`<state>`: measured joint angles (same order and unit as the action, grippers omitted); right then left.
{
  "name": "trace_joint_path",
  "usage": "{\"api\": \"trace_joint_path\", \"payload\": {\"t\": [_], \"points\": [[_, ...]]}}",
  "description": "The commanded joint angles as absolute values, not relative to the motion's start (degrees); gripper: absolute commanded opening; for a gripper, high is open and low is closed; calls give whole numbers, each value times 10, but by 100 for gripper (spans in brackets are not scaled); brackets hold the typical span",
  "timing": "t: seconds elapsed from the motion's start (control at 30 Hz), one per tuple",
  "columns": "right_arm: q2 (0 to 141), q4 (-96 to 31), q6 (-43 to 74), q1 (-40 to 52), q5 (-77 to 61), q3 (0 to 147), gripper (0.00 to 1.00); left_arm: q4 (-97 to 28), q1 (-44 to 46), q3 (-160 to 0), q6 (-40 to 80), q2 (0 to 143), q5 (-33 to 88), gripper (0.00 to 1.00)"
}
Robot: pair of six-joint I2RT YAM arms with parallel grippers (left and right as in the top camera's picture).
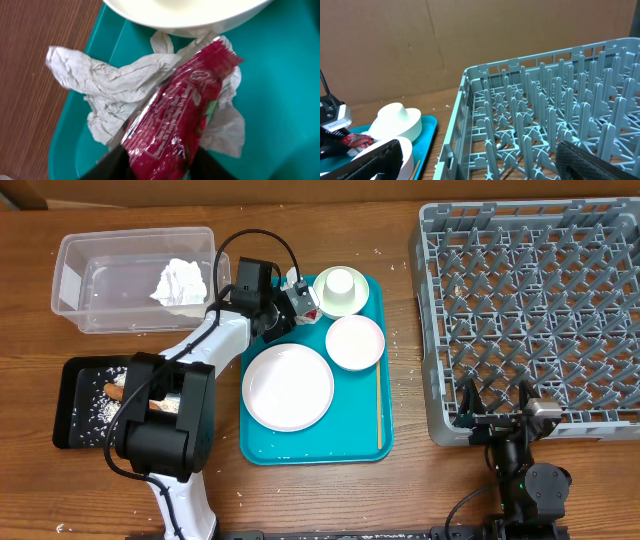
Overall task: Sort waste into correct bins and load items into the dishwasher
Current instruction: 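Reach the left gripper back to the teal tray and grasp the red wrapper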
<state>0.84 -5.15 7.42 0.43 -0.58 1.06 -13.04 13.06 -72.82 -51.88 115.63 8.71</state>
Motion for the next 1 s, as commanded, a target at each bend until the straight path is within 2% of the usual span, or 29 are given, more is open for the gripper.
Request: {"api": "trace_joint_path", "payload": {"t": [0.0, 0.2, 0.77, 0.87, 0.97], "points": [[2, -48, 70, 7, -1, 5, 100, -130, 132, -737, -505, 1166, 90, 26], [2, -48, 70, 7, -1, 5, 100, -137, 141, -737, -458, 1157, 90, 4], [2, -48, 70, 7, -1, 5, 100, -262, 164, -737, -342, 951, 79, 4], [2, -48, 70, 7, -1, 5, 100, -255, 163, -737, -336, 927, 41, 4], [2, -48, 70, 7, -1, 5, 100, -211, 162, -737, -277, 921, -67, 4]]}}
